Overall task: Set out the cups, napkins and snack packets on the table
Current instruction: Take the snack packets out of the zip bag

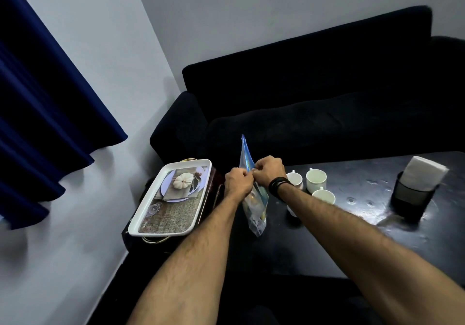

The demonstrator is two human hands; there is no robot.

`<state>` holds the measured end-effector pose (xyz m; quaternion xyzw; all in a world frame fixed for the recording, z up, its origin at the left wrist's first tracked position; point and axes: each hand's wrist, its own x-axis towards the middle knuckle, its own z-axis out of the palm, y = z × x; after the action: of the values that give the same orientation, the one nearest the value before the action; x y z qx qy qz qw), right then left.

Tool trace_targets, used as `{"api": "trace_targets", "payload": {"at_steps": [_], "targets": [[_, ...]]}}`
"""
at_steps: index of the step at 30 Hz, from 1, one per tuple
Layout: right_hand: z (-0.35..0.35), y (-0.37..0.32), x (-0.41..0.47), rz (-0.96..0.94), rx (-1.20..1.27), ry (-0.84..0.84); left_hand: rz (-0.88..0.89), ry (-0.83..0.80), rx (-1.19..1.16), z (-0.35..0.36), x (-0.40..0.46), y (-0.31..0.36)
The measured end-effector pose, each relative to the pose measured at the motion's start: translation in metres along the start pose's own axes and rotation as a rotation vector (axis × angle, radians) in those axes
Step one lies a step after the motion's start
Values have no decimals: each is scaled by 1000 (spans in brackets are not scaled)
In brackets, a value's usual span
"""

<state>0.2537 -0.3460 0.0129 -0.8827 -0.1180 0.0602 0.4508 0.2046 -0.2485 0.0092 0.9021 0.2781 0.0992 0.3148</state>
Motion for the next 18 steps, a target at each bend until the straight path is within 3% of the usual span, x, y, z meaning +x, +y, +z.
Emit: {"api": "trace_targets", "payload": {"at_steps": [5, 8, 11, 14, 18], "targets": [[7, -5, -8, 24, -52, 33, -9, 71, 15, 3, -6, -5], [2, 1, -8, 18, -217, 101, -56, 160, 23, -6, -8, -16], [-14, 25, -1, 124, -242, 126, -96, 204, 59, -26, -3, -40], [-22, 34, 6, 151, -146, 68, -17, 84, 113, -39, 0, -57], [-16, 19, 9, 26, -109, -52, 97, -89, 186, -26, -6, -47]]}}
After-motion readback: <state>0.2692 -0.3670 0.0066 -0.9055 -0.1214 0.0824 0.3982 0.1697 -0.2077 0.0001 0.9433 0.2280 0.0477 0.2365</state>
